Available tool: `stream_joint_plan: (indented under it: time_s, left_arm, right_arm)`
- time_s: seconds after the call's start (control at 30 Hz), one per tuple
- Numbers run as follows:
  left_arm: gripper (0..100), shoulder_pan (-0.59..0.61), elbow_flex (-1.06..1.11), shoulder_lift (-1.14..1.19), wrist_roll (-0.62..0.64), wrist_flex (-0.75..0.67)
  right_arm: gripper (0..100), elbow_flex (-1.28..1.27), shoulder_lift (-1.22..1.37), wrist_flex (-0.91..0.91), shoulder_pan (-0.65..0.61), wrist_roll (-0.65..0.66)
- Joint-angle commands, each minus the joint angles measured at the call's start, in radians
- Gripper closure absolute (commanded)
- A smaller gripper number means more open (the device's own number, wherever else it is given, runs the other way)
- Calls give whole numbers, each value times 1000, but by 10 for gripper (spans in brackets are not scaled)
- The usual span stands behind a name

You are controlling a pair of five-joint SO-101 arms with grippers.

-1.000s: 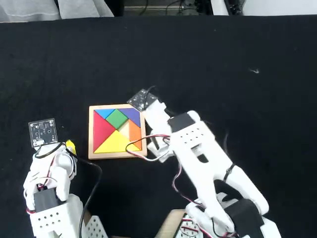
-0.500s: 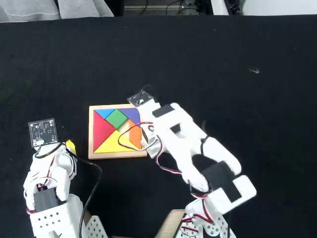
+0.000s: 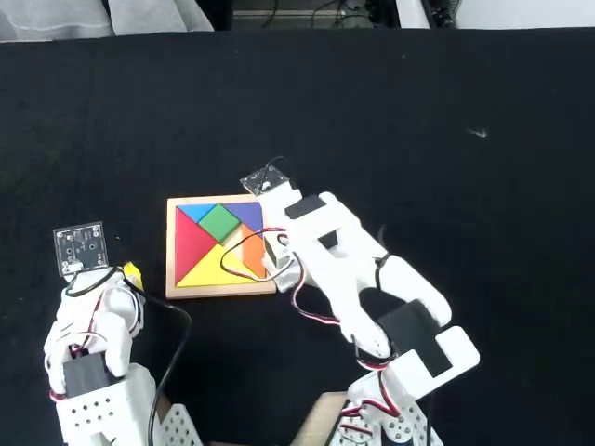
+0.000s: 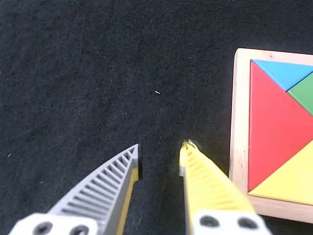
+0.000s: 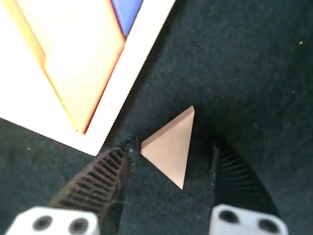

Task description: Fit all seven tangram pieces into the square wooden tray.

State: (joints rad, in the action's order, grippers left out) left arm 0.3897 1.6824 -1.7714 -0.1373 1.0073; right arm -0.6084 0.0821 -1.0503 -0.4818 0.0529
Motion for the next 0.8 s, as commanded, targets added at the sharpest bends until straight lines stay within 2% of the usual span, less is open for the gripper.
stream_joint_plan:
  time_s: [0.0, 0.1, 0.27, 0.43, 0.77]
  left_arm:
    - [853, 5, 19, -8, 5, 5]
    - [853, 5, 19, -8, 5, 5]
    - [854, 5, 19, -8, 5, 5]
    - [855, 5, 19, -8, 5, 5]
    - [855, 4, 19, -8, 5, 5]
  right_arm:
    - [762, 50, 4, 31, -14, 0]
    - [777, 36, 4, 55, -12, 2]
    - [862, 16, 4, 80, -12, 2]
    - [874, 16, 1, 74, -12, 2]
    - [874, 186, -150, -132, -15, 44]
